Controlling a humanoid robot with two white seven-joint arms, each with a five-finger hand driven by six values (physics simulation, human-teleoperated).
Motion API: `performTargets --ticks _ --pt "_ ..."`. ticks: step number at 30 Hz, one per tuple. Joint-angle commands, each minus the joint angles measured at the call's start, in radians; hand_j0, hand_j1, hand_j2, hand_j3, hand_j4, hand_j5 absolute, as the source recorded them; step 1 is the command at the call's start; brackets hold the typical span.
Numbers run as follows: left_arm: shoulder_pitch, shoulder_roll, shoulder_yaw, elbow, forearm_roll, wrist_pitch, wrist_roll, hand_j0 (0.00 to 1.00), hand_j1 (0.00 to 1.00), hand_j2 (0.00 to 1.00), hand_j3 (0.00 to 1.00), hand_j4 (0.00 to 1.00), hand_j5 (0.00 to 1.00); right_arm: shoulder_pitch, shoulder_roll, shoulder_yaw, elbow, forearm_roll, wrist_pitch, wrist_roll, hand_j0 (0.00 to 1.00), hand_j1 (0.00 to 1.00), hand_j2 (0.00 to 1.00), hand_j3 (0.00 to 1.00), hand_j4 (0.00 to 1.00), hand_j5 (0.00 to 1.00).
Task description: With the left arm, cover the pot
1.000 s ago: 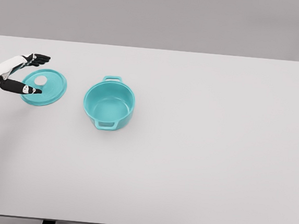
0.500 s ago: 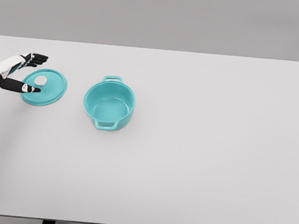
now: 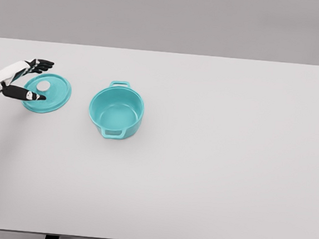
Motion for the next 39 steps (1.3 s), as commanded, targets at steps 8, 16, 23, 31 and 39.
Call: performTargets --ticks 8,16,23,31,39 --pt "0.002 0.001 -0.012 0.000 0.009 0.001 0.000 0.81 0.81 0.81 0.81 0.81 0.81 0.000 0.000 0.000 0.000 0.002 -0.001 0.000 1.00 1.00 1.00 1.00 1.00 1.00" --pt "0.000 -0.001 -0.012 0.015 0.006 0.001 0.005 0.82 0.82 0.82 0.82 0.82 0.82 0.000 0.000 0.000 0.000 0.000 -0.001 0.000 1.00 1.00 1.00 1.00 1.00 1.00" --pt "-0.008 -0.001 -0.010 0.029 -0.013 0.001 0.008 0.87 0.87 0.87 0.87 0.87 0.87 0.000 0.000 0.000 0.000 0.000 -0.001 0.000 1.00 1.00 1.00 1.00 1.00 1.00" --pt "-0.021 -0.030 0.002 0.066 -0.069 0.001 0.009 0.87 0.87 0.87 0.87 0.87 0.87 0.000 0.000 0.000 0.000 0.000 -0.001 0.000 1.00 1.00 1.00 1.00 1.00 1.00" --pt "-0.025 -0.042 0.005 0.079 -0.069 0.001 0.011 0.86 0.86 0.86 0.86 0.86 0.86 0.000 0.000 0.000 0.000 0.000 -0.001 0.000 1.00 1.00 1.00 1.00 1.00 1.00"
